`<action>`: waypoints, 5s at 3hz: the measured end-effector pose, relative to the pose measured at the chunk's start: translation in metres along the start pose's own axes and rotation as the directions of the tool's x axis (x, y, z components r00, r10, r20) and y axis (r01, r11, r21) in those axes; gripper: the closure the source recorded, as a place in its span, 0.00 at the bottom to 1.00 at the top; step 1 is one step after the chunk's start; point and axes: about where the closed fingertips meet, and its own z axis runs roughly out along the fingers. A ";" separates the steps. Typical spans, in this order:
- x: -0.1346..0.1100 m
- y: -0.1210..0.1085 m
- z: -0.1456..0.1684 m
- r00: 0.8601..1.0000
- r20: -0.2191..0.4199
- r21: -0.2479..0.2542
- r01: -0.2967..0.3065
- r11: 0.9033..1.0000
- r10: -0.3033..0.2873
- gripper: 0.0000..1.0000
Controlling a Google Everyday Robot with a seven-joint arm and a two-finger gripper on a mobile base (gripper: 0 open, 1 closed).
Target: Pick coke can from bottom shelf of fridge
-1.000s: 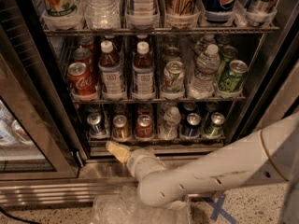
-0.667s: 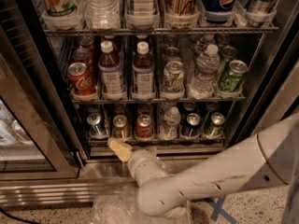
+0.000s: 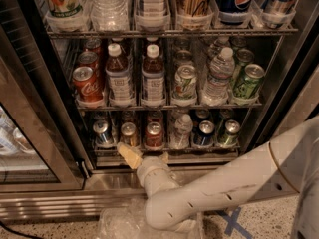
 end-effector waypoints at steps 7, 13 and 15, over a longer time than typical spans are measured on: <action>-0.014 -0.053 0.022 0.942 0.176 0.200 0.249 0.948 -0.285 0.28; -0.031 -0.055 0.107 0.913 0.173 0.117 0.353 0.928 -0.369 0.54; -0.031 -0.055 0.106 0.913 0.173 0.117 0.353 0.928 -0.369 0.99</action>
Offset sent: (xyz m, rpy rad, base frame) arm 0.0118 -0.0533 -0.0090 -0.2107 -0.1042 -0.2076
